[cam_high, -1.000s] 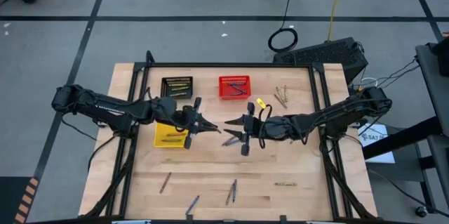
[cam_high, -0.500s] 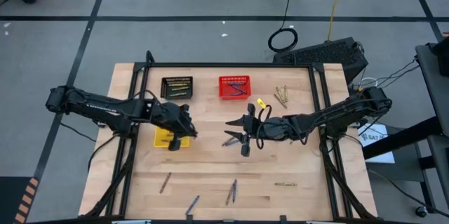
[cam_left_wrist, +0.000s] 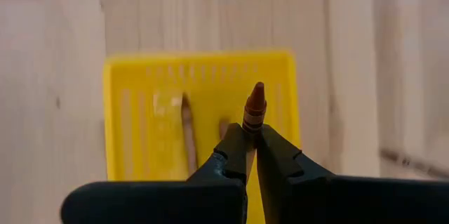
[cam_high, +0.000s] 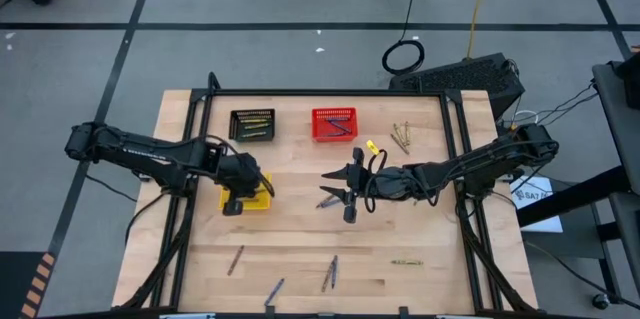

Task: Sort crayons
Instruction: Put the brown crayon into the yellow basket, then put the green crayon into the black basket

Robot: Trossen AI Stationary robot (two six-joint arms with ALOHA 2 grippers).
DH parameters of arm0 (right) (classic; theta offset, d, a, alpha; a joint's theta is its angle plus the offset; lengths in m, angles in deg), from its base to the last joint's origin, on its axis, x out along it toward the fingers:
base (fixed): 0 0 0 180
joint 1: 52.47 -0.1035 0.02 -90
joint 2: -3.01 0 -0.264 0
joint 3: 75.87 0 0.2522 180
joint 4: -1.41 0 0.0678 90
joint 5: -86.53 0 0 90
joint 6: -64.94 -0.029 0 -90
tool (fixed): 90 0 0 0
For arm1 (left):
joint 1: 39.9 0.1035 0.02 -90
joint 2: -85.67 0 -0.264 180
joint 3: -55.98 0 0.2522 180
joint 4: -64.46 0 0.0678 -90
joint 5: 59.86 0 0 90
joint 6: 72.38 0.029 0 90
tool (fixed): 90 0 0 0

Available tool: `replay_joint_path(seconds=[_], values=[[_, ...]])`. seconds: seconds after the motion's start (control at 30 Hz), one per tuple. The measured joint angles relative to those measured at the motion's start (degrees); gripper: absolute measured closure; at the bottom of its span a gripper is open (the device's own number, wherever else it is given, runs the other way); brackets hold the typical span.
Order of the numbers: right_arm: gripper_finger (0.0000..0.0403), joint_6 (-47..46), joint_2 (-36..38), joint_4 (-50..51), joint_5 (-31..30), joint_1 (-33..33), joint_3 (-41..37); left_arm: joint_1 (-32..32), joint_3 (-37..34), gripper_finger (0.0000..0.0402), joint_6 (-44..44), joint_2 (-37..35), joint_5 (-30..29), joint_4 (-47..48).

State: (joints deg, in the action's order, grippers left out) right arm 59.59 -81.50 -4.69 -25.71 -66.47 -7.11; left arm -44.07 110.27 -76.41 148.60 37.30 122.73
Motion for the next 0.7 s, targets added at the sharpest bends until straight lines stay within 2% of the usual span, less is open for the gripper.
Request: replay_joint_path(seconds=[0.1,0.33,0.7], values=[[0.028,0.0,0.0,0.0,0.0,0.0,0.0,0.0,0.0,0.0395,-0.2,0.0,-0.6,3.6],[0.028,0.0,0.0,0.1,0.0,0.0,0.0,0.0,0.0,0.0393,-0.2,0.9,-0.6,3.6],[0.028,-3.1,0.0,5.9,0.1,0.0,0.0,0.0,0.0,0.034,-0.2,1.5,-1.6,3.4]])
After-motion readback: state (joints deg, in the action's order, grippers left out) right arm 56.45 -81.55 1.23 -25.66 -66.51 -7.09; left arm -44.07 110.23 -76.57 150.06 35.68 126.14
